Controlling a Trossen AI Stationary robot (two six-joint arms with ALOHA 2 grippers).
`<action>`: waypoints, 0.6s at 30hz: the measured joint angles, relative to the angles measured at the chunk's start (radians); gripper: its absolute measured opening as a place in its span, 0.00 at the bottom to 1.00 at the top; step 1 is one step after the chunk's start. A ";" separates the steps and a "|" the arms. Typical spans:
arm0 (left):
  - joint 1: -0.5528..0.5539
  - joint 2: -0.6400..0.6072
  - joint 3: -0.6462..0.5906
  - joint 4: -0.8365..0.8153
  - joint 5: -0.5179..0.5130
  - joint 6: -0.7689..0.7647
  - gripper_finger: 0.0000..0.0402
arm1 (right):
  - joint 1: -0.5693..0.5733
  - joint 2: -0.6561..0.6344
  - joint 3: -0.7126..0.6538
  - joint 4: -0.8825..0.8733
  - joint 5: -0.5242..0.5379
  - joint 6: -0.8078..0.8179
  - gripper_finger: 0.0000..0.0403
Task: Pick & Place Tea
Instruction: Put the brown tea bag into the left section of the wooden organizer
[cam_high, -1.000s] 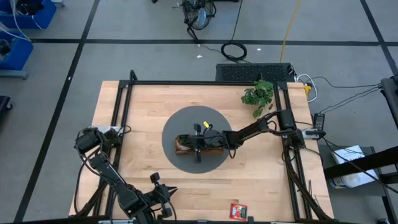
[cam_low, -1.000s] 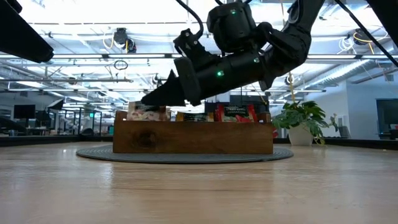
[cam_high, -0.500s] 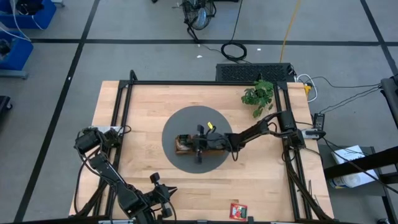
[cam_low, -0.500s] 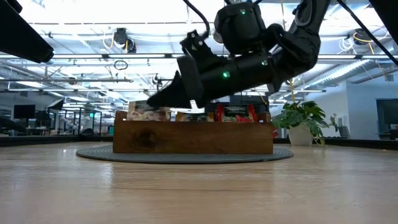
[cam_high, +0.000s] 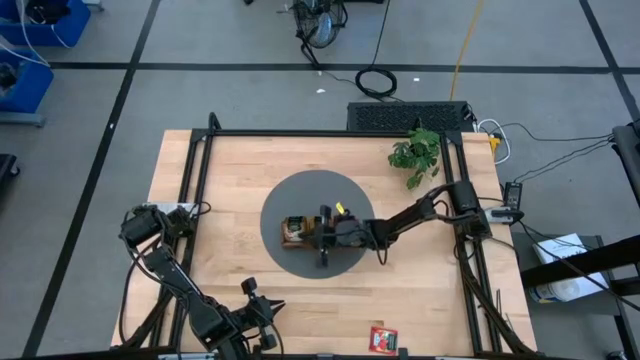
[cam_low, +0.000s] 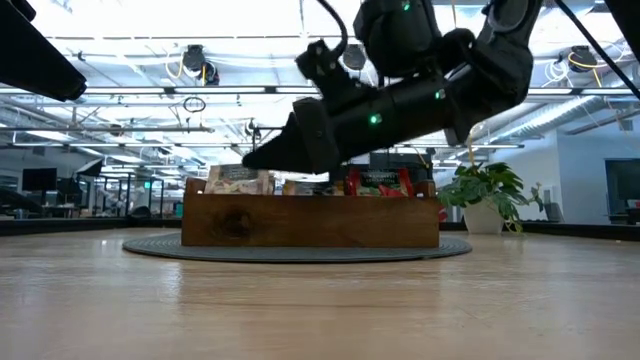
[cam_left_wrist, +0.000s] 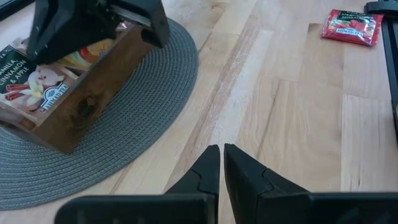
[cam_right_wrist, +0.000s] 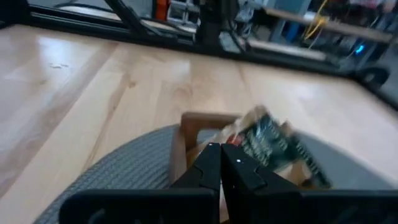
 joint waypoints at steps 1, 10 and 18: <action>0.000 0.000 0.000 0.000 0.000 0.000 0.08 | 0.008 -0.007 0.000 -0.001 0.017 -0.029 0.00; 0.000 0.000 0.000 0.005 0.000 0.000 0.08 | 0.036 -0.108 0.002 -0.059 0.049 -0.167 0.01; 0.000 0.000 0.000 0.057 0.033 0.061 0.08 | -0.062 -0.180 0.018 -0.233 -0.134 0.001 0.14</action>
